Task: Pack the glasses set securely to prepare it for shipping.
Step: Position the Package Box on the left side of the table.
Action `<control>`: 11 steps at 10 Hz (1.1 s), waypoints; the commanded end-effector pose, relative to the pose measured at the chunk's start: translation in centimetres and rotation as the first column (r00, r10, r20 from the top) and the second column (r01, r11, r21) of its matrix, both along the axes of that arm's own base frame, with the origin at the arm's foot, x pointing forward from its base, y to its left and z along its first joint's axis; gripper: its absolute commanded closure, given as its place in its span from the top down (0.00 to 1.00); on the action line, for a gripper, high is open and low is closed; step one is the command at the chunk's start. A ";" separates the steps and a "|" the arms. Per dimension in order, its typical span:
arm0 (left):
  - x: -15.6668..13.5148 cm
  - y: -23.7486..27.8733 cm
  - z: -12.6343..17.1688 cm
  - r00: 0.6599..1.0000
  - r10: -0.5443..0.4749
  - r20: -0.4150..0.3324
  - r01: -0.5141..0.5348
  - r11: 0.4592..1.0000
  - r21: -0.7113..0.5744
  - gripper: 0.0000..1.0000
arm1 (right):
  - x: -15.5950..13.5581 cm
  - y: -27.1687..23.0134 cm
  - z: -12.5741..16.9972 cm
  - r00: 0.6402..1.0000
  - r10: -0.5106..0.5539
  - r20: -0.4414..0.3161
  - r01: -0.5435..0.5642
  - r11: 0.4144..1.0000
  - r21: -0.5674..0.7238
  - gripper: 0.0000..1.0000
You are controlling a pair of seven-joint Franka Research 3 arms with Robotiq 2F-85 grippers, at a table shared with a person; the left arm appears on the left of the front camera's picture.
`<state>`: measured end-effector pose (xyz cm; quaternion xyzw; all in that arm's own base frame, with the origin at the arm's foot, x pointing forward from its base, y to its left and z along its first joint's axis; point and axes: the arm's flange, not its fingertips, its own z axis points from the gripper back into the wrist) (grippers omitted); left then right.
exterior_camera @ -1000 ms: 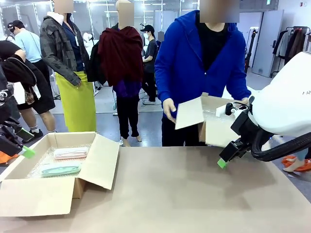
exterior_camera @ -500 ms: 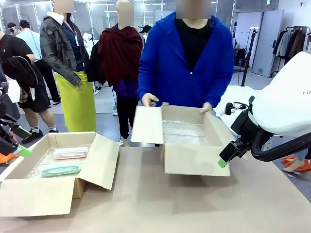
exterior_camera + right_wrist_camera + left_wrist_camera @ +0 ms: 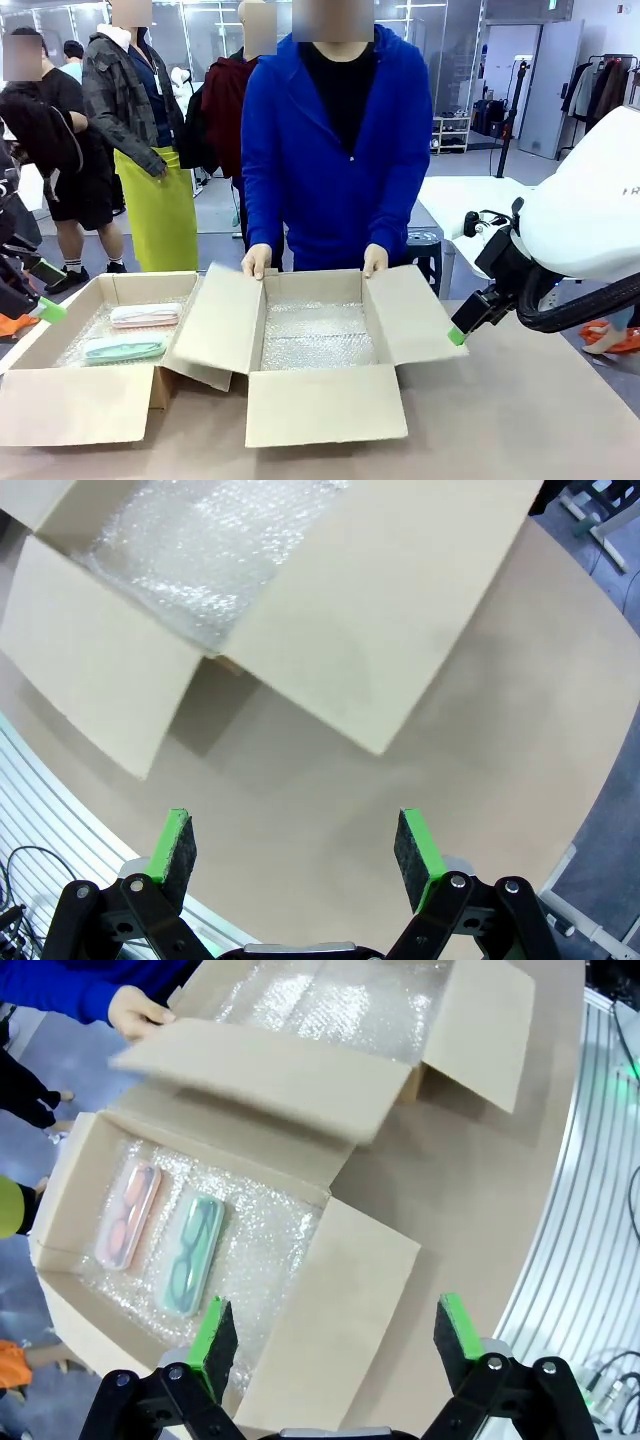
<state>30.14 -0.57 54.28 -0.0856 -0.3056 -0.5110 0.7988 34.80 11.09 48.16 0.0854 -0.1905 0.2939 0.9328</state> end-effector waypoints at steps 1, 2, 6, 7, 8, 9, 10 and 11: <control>-0.3 -0.2 -0.1 1.000 0.028 0.009 -0.028 1.000 0.005 1.00 | -0.4 0.3 0.0 1.000 -0.024 -0.007 0.024 1.000 -0.007 1.00; -0.3 -0.2 -0.1 1.000 0.028 0.009 -0.028 1.000 0.005 1.00 | -0.4 0.3 0.0 1.000 -0.024 -0.007 0.024 1.000 -0.007 1.00; -0.3 -0.2 -0.1 1.000 0.028 0.009 -0.028 1.000 0.005 1.00 | -0.4 0.3 0.0 1.000 -0.024 -0.007 0.024 1.000 -0.007 1.00; -0.3 -0.2 -0.1 1.000 0.028 0.009 -0.028 1.000 0.005 1.00 | -0.4 0.3 0.0 1.000 -0.024 -0.007 0.024 1.000 -0.007 1.00; -0.3 -0.2 -0.1 1.000 0.028 0.009 -0.028 1.000 0.005 1.00 | -0.4 0.3 0.0 1.000 -0.024 -0.007 0.024 1.000 -0.007 1.00; -0.3 -0.2 -0.1 1.000 0.028 0.009 -0.028 1.000 0.005 1.00 | -0.4 0.3 0.0 1.000 -0.024 -0.007 0.024 1.000 -0.007 1.00; -0.3 -0.2 -0.1 1.000 0.028 0.009 -0.028 1.000 0.005 1.00 | -0.4 0.3 0.0 1.000 -0.024 -0.007 0.024 1.000 -0.007 1.00; -0.3 -0.2 -0.1 1.000 0.028 0.009 -0.028 1.000 0.005 1.00 | -0.4 0.3 0.0 1.000 -0.024 -0.007 0.024 1.000 -0.007 1.00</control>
